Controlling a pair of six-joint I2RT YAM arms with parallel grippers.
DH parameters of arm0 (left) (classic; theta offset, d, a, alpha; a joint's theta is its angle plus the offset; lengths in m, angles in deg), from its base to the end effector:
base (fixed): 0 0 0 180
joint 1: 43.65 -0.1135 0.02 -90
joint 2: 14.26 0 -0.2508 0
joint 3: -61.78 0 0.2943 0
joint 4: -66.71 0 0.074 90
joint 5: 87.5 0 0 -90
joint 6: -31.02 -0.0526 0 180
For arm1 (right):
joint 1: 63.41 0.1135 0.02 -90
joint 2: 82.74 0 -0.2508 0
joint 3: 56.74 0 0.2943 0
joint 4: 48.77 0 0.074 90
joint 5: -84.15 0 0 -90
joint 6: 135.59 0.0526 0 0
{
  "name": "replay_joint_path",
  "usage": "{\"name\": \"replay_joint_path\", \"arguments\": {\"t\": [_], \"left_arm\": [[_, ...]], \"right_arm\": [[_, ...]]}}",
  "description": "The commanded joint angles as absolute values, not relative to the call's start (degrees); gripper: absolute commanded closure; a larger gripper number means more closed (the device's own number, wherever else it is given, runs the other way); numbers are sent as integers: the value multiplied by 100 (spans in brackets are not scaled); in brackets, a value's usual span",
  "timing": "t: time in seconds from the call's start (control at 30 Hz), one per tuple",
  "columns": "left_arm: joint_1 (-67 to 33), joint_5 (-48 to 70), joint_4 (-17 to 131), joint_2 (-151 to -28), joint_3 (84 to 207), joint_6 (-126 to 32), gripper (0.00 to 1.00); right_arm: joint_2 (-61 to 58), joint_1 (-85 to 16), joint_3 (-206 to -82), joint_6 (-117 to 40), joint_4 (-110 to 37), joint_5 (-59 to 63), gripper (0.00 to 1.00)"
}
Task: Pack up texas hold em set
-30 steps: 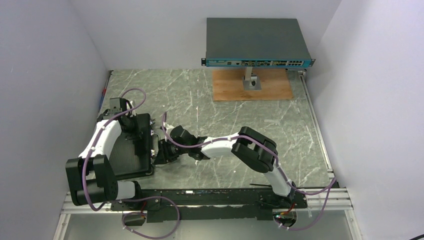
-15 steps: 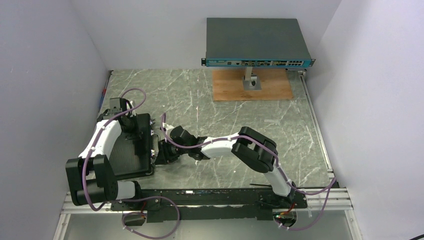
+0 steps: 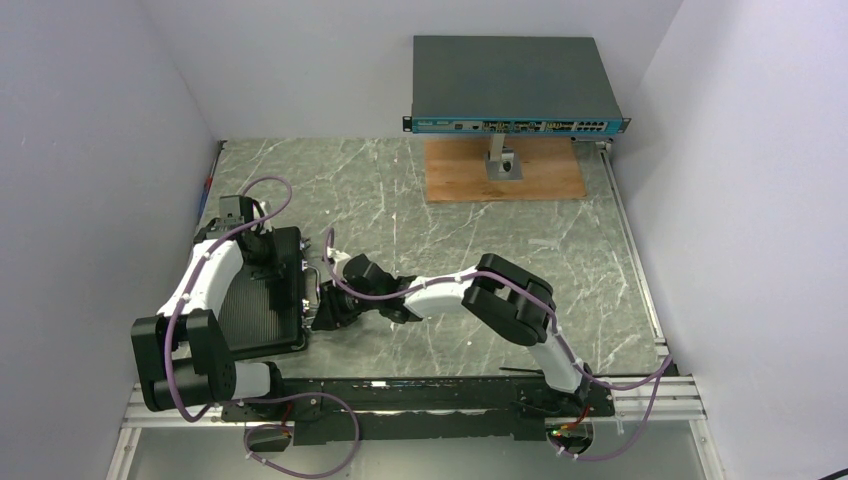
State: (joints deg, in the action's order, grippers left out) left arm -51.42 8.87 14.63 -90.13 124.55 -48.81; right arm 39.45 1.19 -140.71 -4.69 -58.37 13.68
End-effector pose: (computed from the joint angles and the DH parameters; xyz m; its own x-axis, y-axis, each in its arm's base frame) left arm 0.2965 0.0346 0.1754 -0.8696 -0.2958 -0.3954 -0.2456 0.9538 -0.1732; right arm 0.1957 0.4532 0.0845 -0.7951 -0.2359 -0.5587 -0.6041 0.3885 0.6958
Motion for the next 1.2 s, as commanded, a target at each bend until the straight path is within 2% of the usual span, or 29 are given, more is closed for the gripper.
{"name": "replay_joint_path", "arguments": {"t": [0.0, 0.4, 0.83, 0.93, 1.17], "left_arm": [[-5121, 755, 1346, -9073, 12280, -4925, 100], [-5121, 775, 1351, -9072, 12280, -4929, 100], [-5119, 786, 1355, -9056, 12276, -4927, 100], [-5120, 793, 1352, -9065, 12284, -4936, 100], [-5115, 821, 1359, -9077, 12285, -4943, 100]], "right_arm": [[4101, 47, -13872, -701, -5617, 891, 69], [4290, 67, -13972, -727, -5517, 817, 70], [3727, -333, -14159, -775, -5333, 706, 68], [3810, -568, -14416, -694, -5295, 819, 63], [4395, -978, -15398, -549, -5206, 1091, 39]]}}
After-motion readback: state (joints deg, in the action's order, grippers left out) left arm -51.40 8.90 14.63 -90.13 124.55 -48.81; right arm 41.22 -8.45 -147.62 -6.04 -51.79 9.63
